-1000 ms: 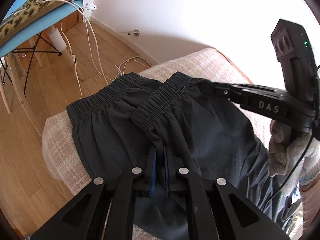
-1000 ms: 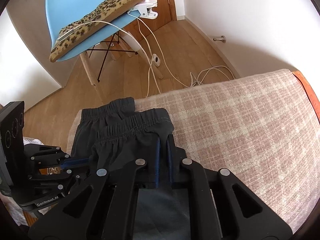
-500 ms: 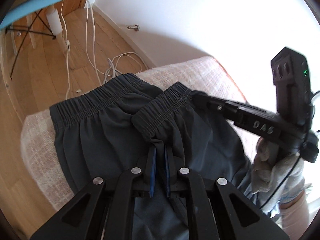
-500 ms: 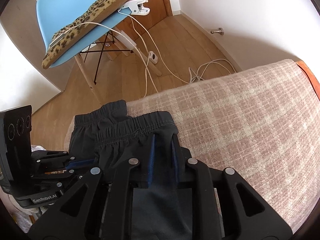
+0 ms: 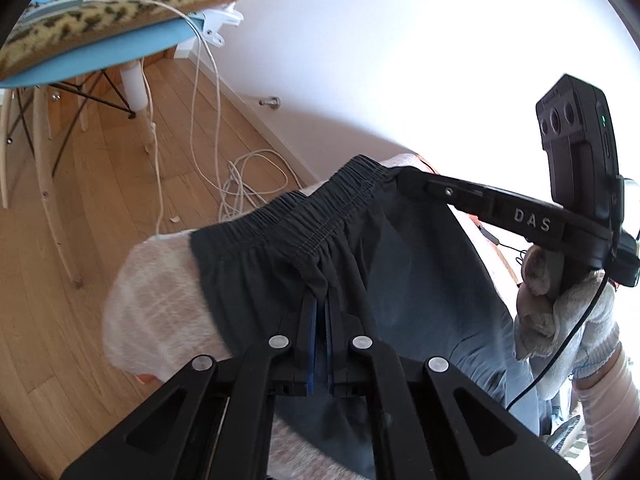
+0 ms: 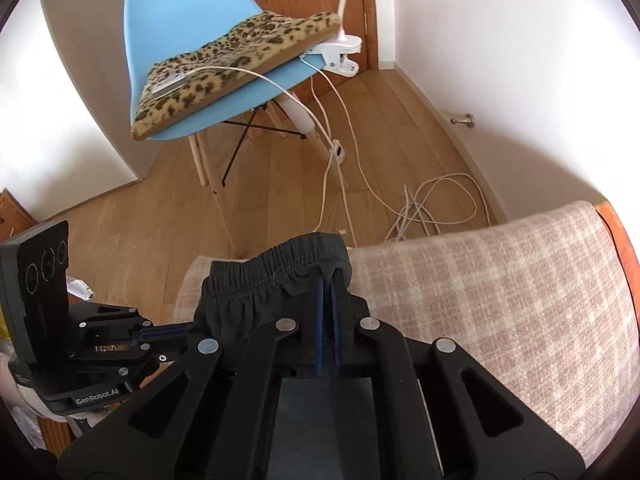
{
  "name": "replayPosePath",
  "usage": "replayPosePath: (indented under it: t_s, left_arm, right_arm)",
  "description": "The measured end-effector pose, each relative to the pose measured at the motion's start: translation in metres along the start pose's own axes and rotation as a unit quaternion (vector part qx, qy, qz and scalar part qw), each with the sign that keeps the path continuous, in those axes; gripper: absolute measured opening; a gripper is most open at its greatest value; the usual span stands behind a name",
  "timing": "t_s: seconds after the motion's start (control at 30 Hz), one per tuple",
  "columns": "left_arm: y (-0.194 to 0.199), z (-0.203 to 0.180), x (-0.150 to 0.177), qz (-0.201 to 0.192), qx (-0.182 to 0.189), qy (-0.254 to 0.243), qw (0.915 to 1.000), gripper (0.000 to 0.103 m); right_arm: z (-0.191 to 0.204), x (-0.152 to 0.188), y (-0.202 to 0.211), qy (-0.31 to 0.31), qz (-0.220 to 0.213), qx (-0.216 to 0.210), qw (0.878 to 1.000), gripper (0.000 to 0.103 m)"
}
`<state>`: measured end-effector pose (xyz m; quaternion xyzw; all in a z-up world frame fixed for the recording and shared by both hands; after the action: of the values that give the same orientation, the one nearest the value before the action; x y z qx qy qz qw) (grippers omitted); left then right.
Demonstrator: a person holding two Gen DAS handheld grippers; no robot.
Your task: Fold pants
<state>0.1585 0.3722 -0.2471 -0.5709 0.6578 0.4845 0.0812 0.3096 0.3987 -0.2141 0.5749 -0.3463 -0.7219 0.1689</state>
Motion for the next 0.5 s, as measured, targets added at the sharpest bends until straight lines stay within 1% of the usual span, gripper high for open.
replayPosePath:
  t_s: [0.07,0.13,0.2,0.33,0.37,0.5]
  left_arm:
    - [0.009,0.004,-0.001,-0.004,-0.003,-0.001,1.0,0.001]
    - [0.014,0.011,-0.003,-0.004,-0.016,-0.015,0.9997,0.001]
    - [0.013,0.018,0.0,0.003,-0.028,-0.02,0.9994,0.001]
    - [0.003,0.035,0.004,0.024,-0.044,-0.026,0.9984,0.001]
    - [-0.002,0.036,0.006,0.036,-0.047,-0.036,0.9976,0.001]
    - [-0.008,0.037,0.012,0.056,-0.063,-0.09,0.9924,0.001]
  right_arm:
    - [0.01,-0.002,-0.012,0.013,0.006,0.003,1.0,0.004]
    - [0.017,-0.002,-0.026,0.016,0.013,0.002,1.0,0.004]
    - [0.022,0.0,-0.041,0.02,0.02,0.008,1.0,0.004]
    - [0.015,0.011,-0.063,0.018,0.036,0.026,0.999,0.004]
    - [0.013,0.013,-0.066,0.015,0.039,0.028,0.999,0.004]
    - [0.01,0.02,-0.068,0.009,0.043,0.025,0.999,0.004]
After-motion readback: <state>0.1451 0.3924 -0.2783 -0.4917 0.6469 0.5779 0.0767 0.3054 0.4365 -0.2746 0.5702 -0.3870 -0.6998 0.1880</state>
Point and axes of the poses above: each gripper's, at about its wrist camera, not at the fingertips, and y roughly against the way its jaws point, z to its left, x to its underside, the point moved 9 cm from there along -y, roughly the way its jaws point, and after that the axes turned 12 degrees about -z, right-handed, at the moved point
